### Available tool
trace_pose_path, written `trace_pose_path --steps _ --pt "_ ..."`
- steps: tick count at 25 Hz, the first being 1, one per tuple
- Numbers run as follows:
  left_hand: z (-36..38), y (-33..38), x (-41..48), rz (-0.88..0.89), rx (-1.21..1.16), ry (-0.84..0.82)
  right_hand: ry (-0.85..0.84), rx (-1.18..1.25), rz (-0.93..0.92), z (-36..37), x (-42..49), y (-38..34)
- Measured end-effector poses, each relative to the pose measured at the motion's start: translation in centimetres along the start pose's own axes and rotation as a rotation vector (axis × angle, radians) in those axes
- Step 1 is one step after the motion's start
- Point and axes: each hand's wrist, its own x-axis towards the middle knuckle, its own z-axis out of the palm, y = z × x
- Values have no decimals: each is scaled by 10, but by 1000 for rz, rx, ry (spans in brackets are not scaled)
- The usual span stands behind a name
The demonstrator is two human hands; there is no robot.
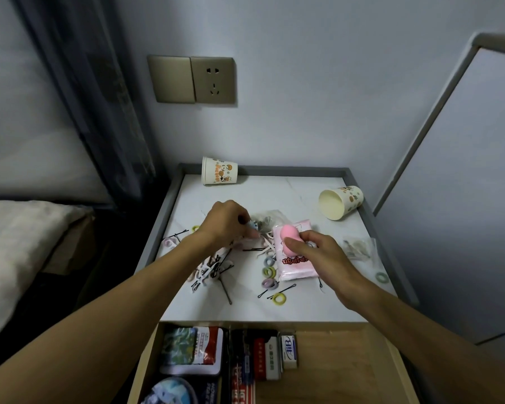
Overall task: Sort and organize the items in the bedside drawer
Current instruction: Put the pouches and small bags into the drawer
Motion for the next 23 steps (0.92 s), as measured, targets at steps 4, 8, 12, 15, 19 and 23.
trace_pose_path --steps 4,8,12,15,19,23 --pt "-17 12 -9 -99 -346 166 -17 76 18 3 -7 -9" --pt "-35 32 -28 -157 -780 229 -66 151 42 4 -22 -11" --pt "-45 51 -65 -125 -878 195 -51 276 67 -3 -50 -15" --pt "-44 57 -102 -117 -955 176 -59 306 78 -6 -79 -10" --pt "-35 57 -158 -150 -928 124 -127 90 113 -14 -130 8" --pt "-1 57 -210 -232 -953 -1 -107 -236 270 -16 -175 60"
